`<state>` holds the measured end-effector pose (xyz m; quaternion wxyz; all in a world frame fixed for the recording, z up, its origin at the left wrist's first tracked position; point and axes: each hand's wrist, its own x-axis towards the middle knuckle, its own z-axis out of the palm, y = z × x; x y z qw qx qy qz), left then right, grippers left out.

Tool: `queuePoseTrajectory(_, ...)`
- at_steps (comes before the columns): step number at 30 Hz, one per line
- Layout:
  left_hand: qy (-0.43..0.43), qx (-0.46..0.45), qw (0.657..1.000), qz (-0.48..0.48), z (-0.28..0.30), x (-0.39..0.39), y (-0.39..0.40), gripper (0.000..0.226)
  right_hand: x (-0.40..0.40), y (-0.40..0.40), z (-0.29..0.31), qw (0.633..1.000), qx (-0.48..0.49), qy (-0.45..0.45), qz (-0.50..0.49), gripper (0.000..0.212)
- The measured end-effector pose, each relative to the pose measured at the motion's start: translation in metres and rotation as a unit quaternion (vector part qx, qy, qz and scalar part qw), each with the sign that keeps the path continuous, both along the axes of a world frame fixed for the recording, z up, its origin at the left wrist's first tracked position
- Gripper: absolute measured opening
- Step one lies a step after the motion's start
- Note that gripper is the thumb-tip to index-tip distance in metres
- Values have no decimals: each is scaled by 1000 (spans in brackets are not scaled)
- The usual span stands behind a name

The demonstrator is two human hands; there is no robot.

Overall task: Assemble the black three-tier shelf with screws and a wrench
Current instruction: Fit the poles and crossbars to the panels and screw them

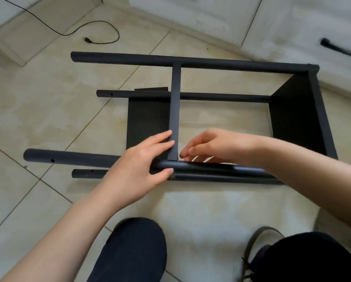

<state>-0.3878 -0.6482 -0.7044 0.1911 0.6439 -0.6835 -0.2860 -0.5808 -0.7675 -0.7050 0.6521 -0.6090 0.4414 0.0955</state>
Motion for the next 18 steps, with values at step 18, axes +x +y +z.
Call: queuePoseTrajectory(18, 623, 118, 606, 480, -12, -16, 35, 12, -20, 50, 13, 955, -279, 83, 65, 35)
